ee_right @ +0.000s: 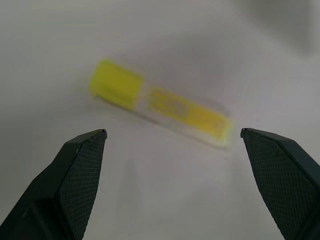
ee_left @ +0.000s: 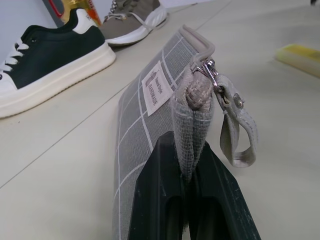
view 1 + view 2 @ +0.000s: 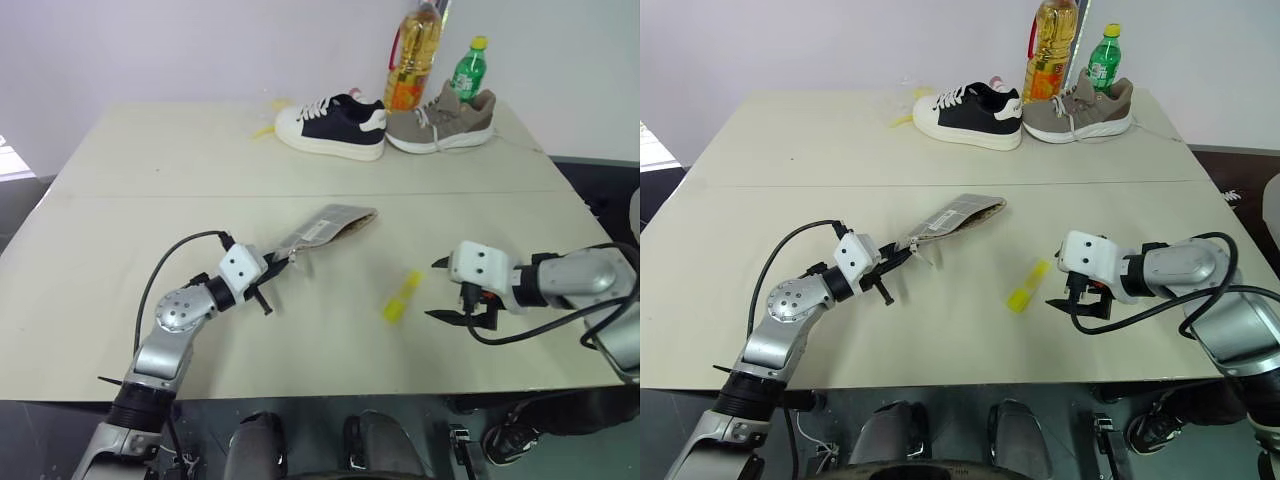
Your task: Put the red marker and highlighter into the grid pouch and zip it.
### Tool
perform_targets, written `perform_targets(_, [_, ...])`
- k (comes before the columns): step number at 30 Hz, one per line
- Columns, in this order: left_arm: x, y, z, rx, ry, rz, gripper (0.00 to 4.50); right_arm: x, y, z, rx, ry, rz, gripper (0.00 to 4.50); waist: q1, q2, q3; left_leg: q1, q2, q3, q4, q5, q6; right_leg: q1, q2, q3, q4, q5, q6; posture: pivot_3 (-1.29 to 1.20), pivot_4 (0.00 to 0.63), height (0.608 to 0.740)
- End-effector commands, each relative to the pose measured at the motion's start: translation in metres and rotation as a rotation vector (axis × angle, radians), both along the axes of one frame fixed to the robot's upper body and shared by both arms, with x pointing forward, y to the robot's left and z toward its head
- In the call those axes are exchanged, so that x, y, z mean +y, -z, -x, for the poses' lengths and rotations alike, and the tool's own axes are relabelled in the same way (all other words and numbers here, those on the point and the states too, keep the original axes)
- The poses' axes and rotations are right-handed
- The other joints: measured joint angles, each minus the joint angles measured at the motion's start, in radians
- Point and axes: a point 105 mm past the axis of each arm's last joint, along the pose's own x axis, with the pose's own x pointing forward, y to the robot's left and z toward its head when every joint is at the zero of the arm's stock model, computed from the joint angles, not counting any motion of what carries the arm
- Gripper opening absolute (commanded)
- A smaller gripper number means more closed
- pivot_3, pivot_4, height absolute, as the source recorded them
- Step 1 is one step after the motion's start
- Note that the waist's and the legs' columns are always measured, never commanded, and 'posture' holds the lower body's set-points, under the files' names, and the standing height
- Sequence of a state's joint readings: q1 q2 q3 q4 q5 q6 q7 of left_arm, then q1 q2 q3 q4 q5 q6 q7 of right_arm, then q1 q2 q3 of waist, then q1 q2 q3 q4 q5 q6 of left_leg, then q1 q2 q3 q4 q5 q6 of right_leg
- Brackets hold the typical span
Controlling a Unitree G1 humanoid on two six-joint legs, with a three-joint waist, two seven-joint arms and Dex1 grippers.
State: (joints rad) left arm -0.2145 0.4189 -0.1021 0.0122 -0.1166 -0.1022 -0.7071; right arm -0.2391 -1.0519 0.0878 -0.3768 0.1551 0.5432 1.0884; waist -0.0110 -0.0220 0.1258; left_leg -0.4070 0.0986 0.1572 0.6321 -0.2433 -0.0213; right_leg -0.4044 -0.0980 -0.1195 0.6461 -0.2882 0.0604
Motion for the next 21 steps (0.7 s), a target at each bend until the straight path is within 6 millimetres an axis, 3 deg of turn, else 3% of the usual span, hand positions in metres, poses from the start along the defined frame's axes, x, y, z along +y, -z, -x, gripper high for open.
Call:
perform_targets(1, [-0.002, -0.007, 0.002, -0.036, 0.0, 0.016, 0.0, 0.002, -0.009, -0.006, 0.008, 0.057, -0.04, 4.46, 0.0, 0.0, 0.0, 0.0, 0.0, 0.0, 0.0, 0.0, 0.0, 0.0, 0.0, 0.0, 0.0, 0.0, 0.0, 0.0, 0.15, 0.705])
perform_targets(7, [-0.001, -0.007, 0.004, -0.036, -0.021, 0.028, 0.0, 0.001, -0.012, -0.036, 0.184, 0.506, -0.317, 4.46, -0.003, 0.0, 0.0, 0.0, 0.001, -0.001, 0.0, 0.0, 0.0, 0.0, 0.0, 0.0, 0.001, 0.001, -0.001, 0.0, 0.15, 0.705])
perform_targets(11, [0.0, -0.007, 0.006, -0.036, -0.027, 0.032, 0.0, -0.005, -0.006, -0.037, 0.282, 0.752, -0.357, 4.46, 0.001, 0.0, -0.001, -0.001, 0.001, -0.001, 0.0, 0.0, 0.0, -0.001, 0.0, 0.0, 0.001, 0.001, -0.001, 0.0, 0.15, 0.705])
perform_targets(21, [-0.003, -0.007, 0.003, -0.028, -0.013, 0.039, 0.0, 0.012, 0.018, -0.035, 0.285, 0.896, -0.427, 4.46, -0.004, 0.001, -0.001, -0.001, 0.0, 0.0, -0.001, 0.0, 0.0, -0.002, 0.0, 0.0, 0.001, 0.001, -0.001, 0.0, 0.15, 0.705])
